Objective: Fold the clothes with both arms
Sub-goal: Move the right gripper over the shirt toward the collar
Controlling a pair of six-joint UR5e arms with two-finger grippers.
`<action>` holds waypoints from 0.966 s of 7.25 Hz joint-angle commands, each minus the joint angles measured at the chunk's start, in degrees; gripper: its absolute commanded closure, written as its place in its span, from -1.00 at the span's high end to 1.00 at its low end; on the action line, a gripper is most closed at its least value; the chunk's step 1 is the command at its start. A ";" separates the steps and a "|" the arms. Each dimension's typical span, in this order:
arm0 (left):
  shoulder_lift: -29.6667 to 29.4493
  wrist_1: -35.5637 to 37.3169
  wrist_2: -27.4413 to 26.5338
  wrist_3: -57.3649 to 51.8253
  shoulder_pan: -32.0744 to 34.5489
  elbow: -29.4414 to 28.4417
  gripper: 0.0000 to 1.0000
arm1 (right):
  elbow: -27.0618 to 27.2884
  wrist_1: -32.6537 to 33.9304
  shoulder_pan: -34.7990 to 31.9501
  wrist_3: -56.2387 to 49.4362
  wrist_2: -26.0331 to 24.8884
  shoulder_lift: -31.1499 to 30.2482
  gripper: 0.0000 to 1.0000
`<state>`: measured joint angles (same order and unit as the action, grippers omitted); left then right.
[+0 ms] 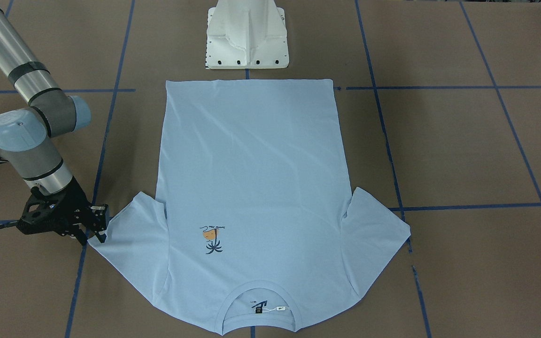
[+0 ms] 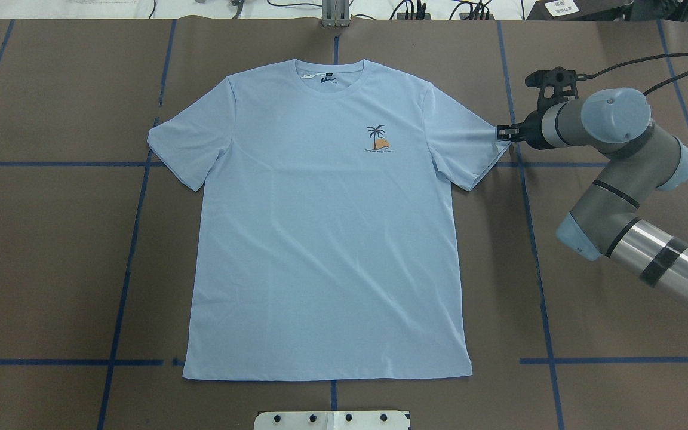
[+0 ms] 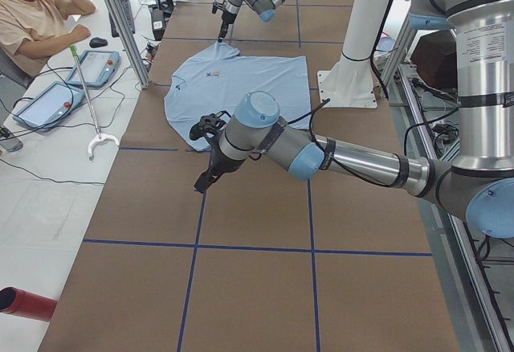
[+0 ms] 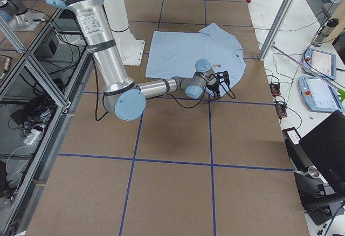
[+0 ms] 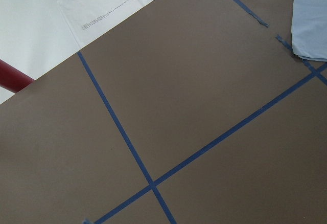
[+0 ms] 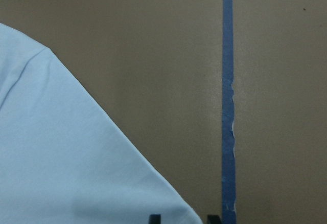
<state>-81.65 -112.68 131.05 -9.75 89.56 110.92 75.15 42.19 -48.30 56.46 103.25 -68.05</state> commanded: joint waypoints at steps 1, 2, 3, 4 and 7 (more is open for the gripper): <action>0.00 0.00 0.00 0.00 0.00 0.00 1.00 | 0.00 0.09 0.05 0.31 -0.07 -0.06 -1.00; 0.00 -0.09 0.00 0.00 0.00 0.00 1.00 | 0.43 0.96 0.05 0.41 -0.94 0.64 -1.00; 0.00 -0.09 0.00 0.00 0.00 0.09 1.00 | 0.96 4.36 0.05 1.36 -2.25 2.99 -1.00; 0.00 -0.09 0.00 0.00 0.00 0.09 1.00 | 2.97 10.31 0.22 4.77 -2.79 5.80 -1.00; 0.00 -0.09 0.00 -0.09 0.09 0.09 1.00 | 4.92 18.25 8.55 14.27 -14.17 13.88 -1.00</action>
<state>-81.65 -112.76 131.05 -9.85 89.58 111.00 79.91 56.73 -43.40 67.22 94.62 -58.25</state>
